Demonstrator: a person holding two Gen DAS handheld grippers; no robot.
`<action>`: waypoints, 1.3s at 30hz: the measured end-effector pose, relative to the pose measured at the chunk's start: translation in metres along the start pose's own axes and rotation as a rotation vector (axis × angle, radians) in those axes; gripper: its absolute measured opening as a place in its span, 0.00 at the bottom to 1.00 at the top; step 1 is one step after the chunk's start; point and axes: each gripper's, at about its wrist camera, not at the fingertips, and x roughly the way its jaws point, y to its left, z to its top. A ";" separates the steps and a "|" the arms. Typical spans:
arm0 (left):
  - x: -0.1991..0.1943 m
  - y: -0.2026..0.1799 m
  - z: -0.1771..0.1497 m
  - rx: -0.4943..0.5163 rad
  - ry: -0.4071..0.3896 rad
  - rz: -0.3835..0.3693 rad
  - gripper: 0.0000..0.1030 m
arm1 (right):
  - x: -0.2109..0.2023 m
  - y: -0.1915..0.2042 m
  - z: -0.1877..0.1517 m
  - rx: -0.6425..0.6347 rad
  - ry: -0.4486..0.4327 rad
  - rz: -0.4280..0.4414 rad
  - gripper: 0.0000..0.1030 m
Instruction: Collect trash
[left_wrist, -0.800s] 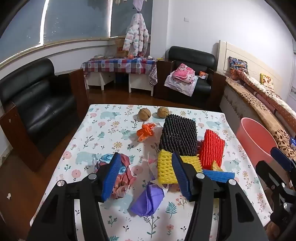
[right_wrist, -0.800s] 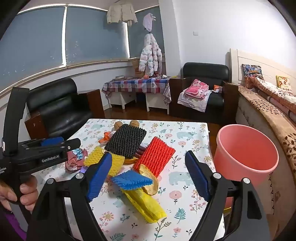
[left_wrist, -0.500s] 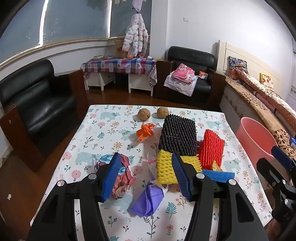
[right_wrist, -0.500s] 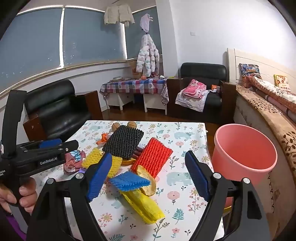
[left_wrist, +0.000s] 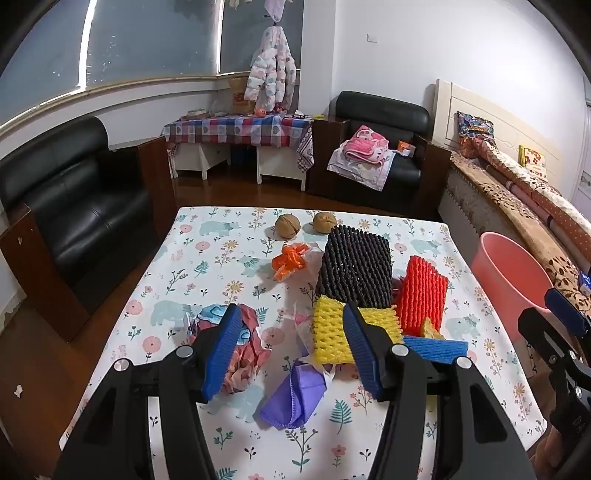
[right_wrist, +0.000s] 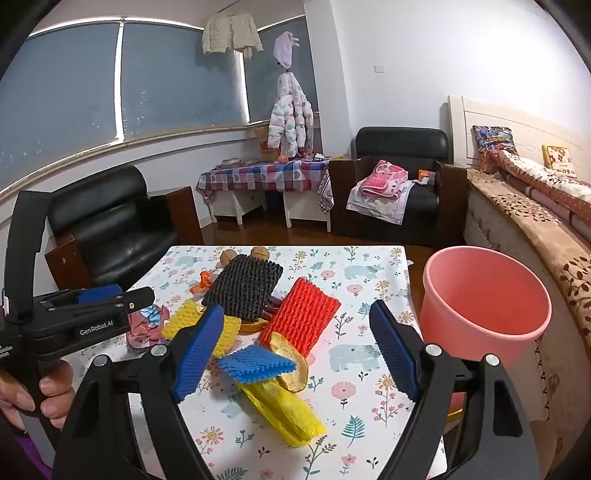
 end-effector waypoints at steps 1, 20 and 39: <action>0.000 0.000 0.000 0.000 0.001 0.000 0.55 | -0.001 0.001 0.000 -0.001 -0.001 0.001 0.79; 0.000 0.002 -0.004 -0.001 0.006 0.000 0.55 | 0.001 -0.004 -0.001 0.002 -0.002 0.006 0.79; 0.002 -0.001 -0.006 0.000 0.007 0.000 0.55 | -0.007 -0.010 0.002 0.034 -0.051 -0.022 0.79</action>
